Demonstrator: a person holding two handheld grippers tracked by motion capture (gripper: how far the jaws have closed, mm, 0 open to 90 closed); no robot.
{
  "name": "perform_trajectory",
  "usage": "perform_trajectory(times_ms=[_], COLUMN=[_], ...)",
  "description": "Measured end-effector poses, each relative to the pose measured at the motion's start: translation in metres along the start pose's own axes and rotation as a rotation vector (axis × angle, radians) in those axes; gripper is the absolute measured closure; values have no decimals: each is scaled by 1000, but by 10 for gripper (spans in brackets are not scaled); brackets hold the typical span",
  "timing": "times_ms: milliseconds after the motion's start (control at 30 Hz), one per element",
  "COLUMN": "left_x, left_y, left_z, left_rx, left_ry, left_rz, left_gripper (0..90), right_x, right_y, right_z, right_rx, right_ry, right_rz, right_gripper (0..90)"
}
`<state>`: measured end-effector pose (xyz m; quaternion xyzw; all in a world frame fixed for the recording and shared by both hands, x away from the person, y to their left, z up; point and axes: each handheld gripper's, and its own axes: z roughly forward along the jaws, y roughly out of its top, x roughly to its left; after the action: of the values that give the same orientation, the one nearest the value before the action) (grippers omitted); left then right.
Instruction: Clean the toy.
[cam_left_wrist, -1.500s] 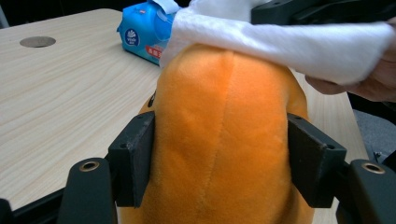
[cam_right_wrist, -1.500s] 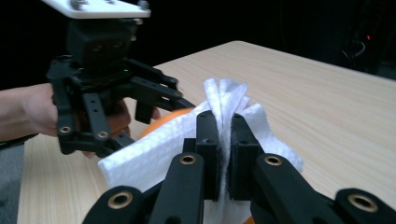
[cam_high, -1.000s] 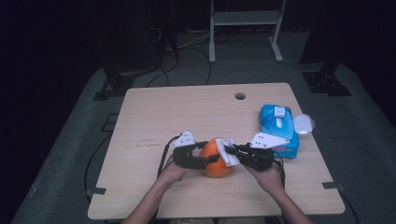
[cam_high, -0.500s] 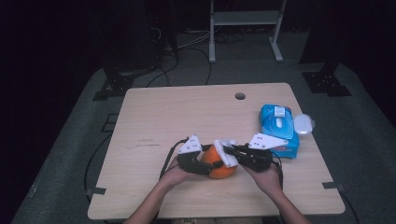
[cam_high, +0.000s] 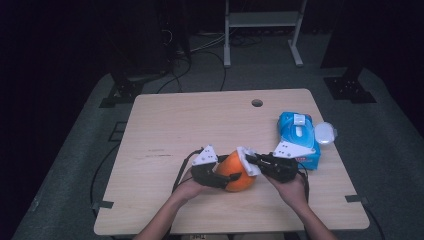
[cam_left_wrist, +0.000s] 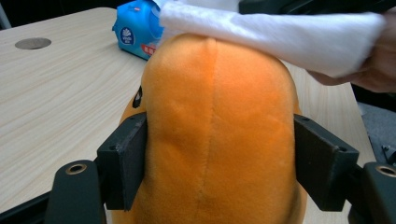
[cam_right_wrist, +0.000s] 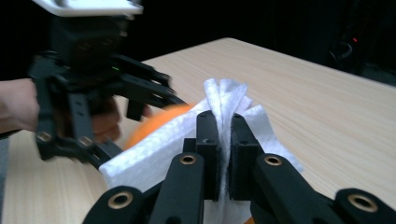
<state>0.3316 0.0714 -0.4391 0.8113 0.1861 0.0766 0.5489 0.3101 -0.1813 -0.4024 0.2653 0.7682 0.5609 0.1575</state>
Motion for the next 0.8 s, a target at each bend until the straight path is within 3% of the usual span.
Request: perform_trajectory(times_ms=[67, 167, 300, 500, 633, 800], left_x=[-5, -6, -1, 3, -3, -17], left_y=[0, 1, 2, 1, 1, 2], left_z=[1, 0, 0, 0, 2, 7], left_rx=[7, 15, 3, -17, -8, 13], left_ry=[-4, 2, 27, 53, 34, 4], left_rz=[33, 46, 9, -71, -23, 85], left_gripper=[265, 268, 266, 265, 266, 265], right_x=[2, -4, -12, 3, 9, 1], right_y=[2, 0, -4, -3, 2, 3], right_z=[3, 5, 1, 0, 4, 3], right_rx=[0, 1, -4, -12, 1, 1], right_ry=[2, 8, -14, 7, 15, 4], right_rz=[-25, 17, 48, 17, -29, -9], right_gripper=[843, 843, 843, 842, 842, 842])
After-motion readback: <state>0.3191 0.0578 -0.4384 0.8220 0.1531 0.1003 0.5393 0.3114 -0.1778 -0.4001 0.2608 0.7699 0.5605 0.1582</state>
